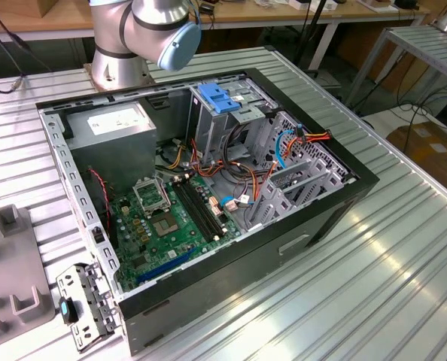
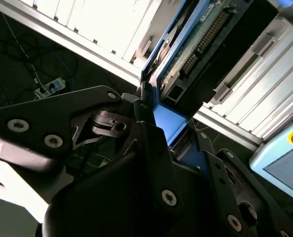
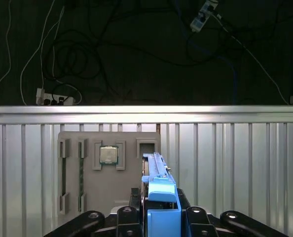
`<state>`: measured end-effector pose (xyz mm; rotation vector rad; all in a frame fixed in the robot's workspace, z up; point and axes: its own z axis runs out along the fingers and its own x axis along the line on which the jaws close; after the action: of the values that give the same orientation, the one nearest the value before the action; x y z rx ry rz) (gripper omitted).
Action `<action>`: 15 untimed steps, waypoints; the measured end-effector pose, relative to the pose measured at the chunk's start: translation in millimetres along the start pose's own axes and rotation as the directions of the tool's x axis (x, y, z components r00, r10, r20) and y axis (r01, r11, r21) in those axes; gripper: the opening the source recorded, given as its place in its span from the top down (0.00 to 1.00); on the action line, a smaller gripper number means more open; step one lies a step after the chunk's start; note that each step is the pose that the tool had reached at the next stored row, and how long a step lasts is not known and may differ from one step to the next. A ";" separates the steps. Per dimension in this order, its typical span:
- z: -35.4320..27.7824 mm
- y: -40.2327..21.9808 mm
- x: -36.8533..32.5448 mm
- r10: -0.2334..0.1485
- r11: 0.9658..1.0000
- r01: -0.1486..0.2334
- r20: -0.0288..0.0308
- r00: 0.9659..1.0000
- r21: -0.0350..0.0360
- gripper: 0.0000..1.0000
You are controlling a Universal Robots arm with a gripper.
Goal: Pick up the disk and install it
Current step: 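Pick up the disk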
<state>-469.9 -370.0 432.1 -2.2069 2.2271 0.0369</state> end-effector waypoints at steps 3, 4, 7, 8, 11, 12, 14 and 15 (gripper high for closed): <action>-5.8 0.0 -0.1 0.000 1.000 0.000 0.000 1.000 0.000 0.63; -7.5 0.1 -0.2 0.000 1.000 0.000 0.000 1.000 0.000 0.63; -15.9 0.2 -0.3 0.000 1.000 0.000 0.000 1.000 0.000 0.63; -18.4 0.2 -0.4 0.000 1.000 0.000 0.000 1.000 0.000 0.63; -24.9 0.3 -0.5 0.000 1.000 0.000 0.000 1.000 0.000 0.63; -26.2 0.3 -0.6 0.000 1.000 0.000 0.000 1.000 0.000 0.63; -29.0 0.3 -0.6 0.000 1.000 0.000 0.000 1.000 0.000 0.63; -30.4 0.3 -0.6 0.000 1.000 0.000 0.000 1.000 0.000 0.63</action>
<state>-469.8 -370.0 462.5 -2.2071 2.2271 0.0370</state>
